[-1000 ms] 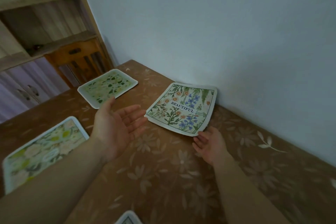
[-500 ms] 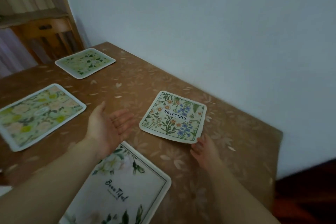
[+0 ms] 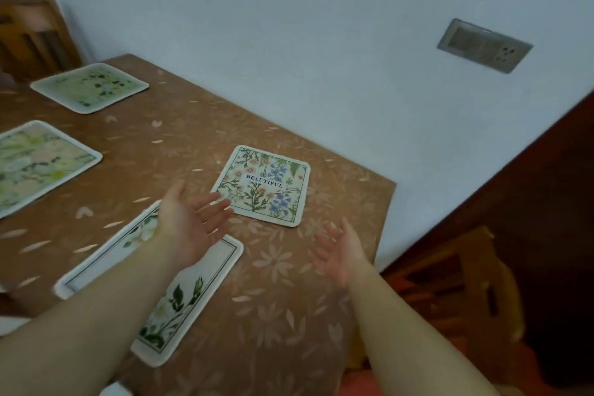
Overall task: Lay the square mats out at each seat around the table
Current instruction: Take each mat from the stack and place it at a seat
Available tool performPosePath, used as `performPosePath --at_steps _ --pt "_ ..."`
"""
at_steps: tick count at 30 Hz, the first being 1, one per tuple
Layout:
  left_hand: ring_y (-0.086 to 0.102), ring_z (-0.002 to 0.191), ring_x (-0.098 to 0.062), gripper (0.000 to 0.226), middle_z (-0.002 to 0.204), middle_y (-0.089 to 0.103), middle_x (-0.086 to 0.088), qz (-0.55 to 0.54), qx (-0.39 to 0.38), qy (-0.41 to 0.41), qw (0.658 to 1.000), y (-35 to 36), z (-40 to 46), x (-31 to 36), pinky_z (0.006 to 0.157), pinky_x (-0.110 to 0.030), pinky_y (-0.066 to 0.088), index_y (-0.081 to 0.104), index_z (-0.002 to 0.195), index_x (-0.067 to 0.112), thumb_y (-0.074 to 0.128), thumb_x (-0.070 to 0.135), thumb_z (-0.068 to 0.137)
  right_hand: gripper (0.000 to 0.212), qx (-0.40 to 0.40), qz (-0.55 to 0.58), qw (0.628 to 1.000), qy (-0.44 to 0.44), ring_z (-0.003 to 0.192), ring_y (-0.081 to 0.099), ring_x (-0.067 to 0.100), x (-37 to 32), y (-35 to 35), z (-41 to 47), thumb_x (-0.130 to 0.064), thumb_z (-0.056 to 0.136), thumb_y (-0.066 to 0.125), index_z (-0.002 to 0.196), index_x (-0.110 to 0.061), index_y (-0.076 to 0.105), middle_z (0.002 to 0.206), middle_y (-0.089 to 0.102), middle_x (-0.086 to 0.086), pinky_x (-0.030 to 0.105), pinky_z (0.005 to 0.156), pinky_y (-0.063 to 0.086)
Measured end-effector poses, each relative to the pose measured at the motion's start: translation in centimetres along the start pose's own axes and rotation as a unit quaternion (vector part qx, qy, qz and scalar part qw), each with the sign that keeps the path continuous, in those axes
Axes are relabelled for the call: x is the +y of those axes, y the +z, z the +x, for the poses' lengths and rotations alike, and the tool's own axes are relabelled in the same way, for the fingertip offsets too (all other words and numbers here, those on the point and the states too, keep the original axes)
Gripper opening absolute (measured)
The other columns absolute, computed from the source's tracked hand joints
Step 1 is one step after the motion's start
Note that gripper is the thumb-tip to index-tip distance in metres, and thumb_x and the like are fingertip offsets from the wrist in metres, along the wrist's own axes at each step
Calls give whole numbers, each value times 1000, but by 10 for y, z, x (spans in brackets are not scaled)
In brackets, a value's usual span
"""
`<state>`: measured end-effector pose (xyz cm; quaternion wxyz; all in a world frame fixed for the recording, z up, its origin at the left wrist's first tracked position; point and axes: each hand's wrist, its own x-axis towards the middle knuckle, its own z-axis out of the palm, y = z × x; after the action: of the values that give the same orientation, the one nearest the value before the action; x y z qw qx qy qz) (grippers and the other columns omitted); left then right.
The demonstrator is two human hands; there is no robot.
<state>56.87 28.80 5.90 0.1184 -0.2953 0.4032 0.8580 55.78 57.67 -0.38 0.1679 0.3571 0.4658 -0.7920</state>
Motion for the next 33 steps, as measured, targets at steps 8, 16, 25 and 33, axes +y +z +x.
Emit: performPosePath --at_steps 8,16,25,33 --pt "70 108 -30 72 122 72 -16 31 43 4 999 36 49 -33 76 -43 50 67 124 7 35 66 97 59 -25 -12 999 45 125 59 35 -15 -23 54 -58 104 46 139 -12 60 133 64 15 54 114 43" --pt "65 114 -31 74 131 67 -17 119 163 28 979 46 185 -41 90 -42 51 62 133 6 34 66 100 66 -77 -49 992 91 124 60 33 -46 -33 196 -62 103 46 145 -11 55 142 62 14 50 105 50" --pt "76 85 -24 66 94 80 -11 338 245 57 907 28 294 -8 95 -46 53 69 113 18 29 68 99 62 -124 -89 982 113 124 63 29 -71 -21 277 -55 104 45 149 -13 52 142 64 10 49 110 47" --pt "77 74 -26 81 96 80 -18 389 253 19 886 23 302 -13 66 -34 58 73 101 11 24 75 96 36 -105 -166 975 101 112 67 23 -93 -6 273 -46 99 52 114 -19 71 119 74 3 43 93 50"
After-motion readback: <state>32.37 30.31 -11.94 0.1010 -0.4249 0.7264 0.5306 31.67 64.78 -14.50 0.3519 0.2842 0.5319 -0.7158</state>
